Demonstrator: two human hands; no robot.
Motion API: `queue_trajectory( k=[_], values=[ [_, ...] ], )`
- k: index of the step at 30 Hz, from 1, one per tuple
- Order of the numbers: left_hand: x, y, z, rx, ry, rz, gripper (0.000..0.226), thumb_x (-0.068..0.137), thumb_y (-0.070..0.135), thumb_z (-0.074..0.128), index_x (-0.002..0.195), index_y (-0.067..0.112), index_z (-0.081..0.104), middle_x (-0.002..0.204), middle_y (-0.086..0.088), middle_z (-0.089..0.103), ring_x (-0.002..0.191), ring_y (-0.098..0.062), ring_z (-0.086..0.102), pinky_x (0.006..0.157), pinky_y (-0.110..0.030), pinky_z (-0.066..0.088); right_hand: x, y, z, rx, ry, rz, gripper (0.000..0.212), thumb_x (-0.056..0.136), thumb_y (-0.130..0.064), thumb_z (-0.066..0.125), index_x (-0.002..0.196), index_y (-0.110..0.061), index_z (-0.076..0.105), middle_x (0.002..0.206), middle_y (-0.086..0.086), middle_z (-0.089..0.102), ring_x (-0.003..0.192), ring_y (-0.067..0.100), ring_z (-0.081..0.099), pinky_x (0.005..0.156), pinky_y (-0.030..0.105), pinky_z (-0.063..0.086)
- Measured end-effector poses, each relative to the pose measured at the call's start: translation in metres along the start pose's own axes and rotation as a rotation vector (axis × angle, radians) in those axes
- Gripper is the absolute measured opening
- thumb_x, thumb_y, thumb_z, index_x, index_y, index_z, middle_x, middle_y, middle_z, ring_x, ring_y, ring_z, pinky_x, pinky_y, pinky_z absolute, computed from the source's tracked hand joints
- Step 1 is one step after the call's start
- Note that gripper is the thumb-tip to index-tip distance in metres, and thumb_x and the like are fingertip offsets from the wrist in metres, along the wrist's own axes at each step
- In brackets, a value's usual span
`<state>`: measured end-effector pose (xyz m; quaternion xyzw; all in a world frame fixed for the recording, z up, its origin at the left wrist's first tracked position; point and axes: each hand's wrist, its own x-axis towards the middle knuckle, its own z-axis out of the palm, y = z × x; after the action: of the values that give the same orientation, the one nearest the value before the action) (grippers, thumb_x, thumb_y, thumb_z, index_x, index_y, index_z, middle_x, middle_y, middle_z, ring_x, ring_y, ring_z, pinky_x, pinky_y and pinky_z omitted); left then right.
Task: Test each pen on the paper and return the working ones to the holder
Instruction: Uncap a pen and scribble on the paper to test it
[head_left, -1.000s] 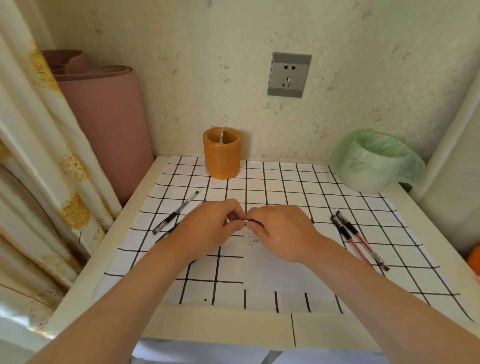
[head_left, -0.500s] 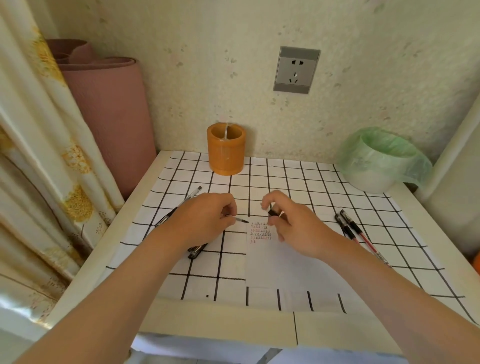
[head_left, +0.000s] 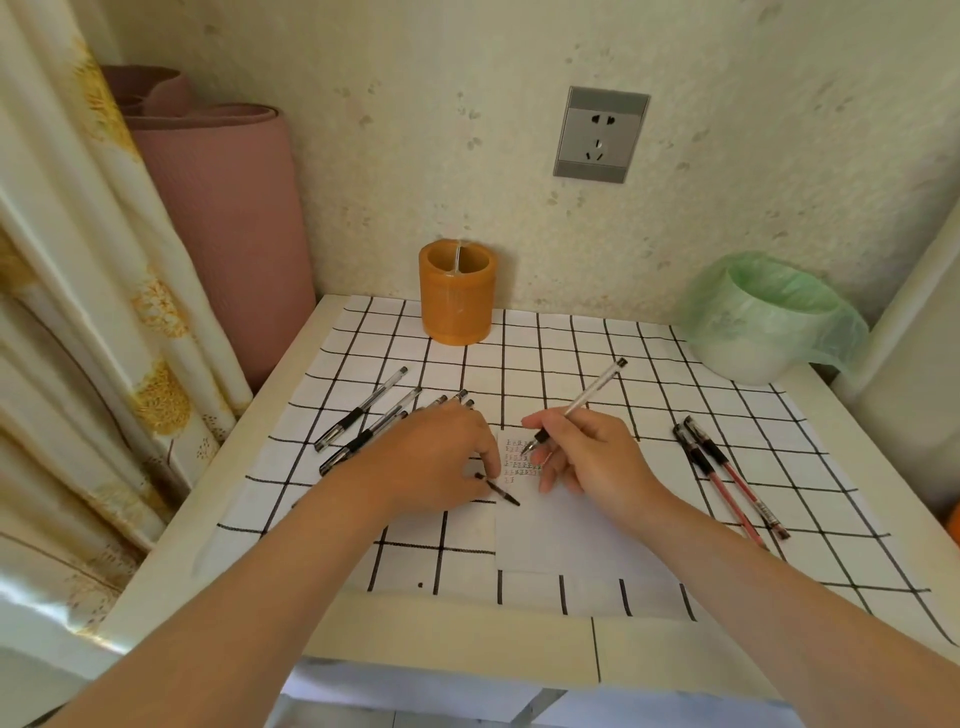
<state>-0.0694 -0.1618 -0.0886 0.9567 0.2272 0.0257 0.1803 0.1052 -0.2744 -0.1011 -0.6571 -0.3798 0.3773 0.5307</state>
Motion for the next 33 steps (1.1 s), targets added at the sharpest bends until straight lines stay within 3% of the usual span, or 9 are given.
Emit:
queue_trajectory(
  k=[6, 10, 13, 19, 29, 33],
  values=[
    [0.001, -0.002, 0.001, 0.013, -0.015, 0.019, 0.023, 0.083, 0.041, 0.075, 0.106, 0.038, 0.070, 0.119, 0.019, 0.057, 0.114, -0.002, 0.043, 0.095, -0.025, 0.040, 0.001, 0.006, 0.002, -0.114, 0.005, -0.030, 0.016, 0.091, -0.002, 0.060, 0.088, -0.012, 0.073, 0.072, 0.010, 0.073, 0.062, 0.028, 0.072, 0.043, 0.026, 0.039],
    [0.000, -0.002, -0.001, 0.021, -0.016, 0.023, 0.021, 0.082, 0.040, 0.076, 0.104, 0.040, 0.073, 0.123, 0.022, 0.055, 0.115, 0.000, 0.041, 0.088, -0.023, 0.037, 0.000, 0.005, 0.001, -0.183, -0.039, -0.077, 0.015, 0.084, 0.005, 0.064, 0.086, -0.007, 0.072, 0.069, 0.009, 0.073, 0.061, 0.027, 0.072, 0.052, 0.021, 0.051],
    [-0.001, -0.003, 0.002, 0.040, -0.018, 0.021, 0.020, 0.083, 0.041, 0.074, 0.103, 0.042, 0.073, 0.126, 0.022, 0.051, 0.115, 0.000, 0.038, 0.084, -0.024, 0.036, 0.001, 0.013, 0.003, -0.224, -0.078, -0.090, 0.014, 0.081, 0.006, 0.067, 0.082, -0.008, 0.071, 0.067, 0.004, 0.072, 0.059, 0.025, 0.072, 0.063, 0.035, 0.059],
    [-0.001, 0.000, 0.001, 0.021, -0.045, 0.020, 0.017, 0.087, 0.040, 0.069, 0.104, 0.043, 0.072, 0.133, 0.025, 0.054, 0.125, 0.000, 0.041, 0.100, -0.032, 0.041, 0.000, 0.014, -0.001, -0.262, -0.095, -0.110, 0.010, 0.080, 0.004, 0.067, 0.074, -0.001, 0.061, 0.056, 0.002, 0.061, 0.046, 0.017, 0.054, 0.045, 0.029, 0.042],
    [-0.001, 0.001, 0.002, 0.002, -0.072, 0.008, 0.016, 0.088, 0.036, 0.069, 0.102, 0.041, 0.072, 0.131, 0.024, 0.055, 0.125, -0.002, 0.040, 0.100, -0.038, 0.043, 0.003, 0.021, -0.005, -0.304, -0.151, -0.161, 0.015, 0.077, 0.003, 0.066, 0.069, -0.002, 0.054, 0.056, 0.010, 0.058, 0.046, 0.020, 0.053, 0.043, 0.031, 0.041],
    [-0.001, 0.000, 0.003, 0.000, -0.065, -0.004, 0.015, 0.088, 0.038, 0.070, 0.102, 0.042, 0.072, 0.134, 0.026, 0.054, 0.137, -0.004, 0.034, 0.105, -0.035, 0.039, 0.004, 0.021, -0.003, -0.327, -0.153, -0.174, 0.017, 0.078, 0.003, 0.067, 0.069, -0.003, 0.054, 0.054, 0.006, 0.057, 0.045, 0.018, 0.052, 0.044, 0.031, 0.040]
  ],
)
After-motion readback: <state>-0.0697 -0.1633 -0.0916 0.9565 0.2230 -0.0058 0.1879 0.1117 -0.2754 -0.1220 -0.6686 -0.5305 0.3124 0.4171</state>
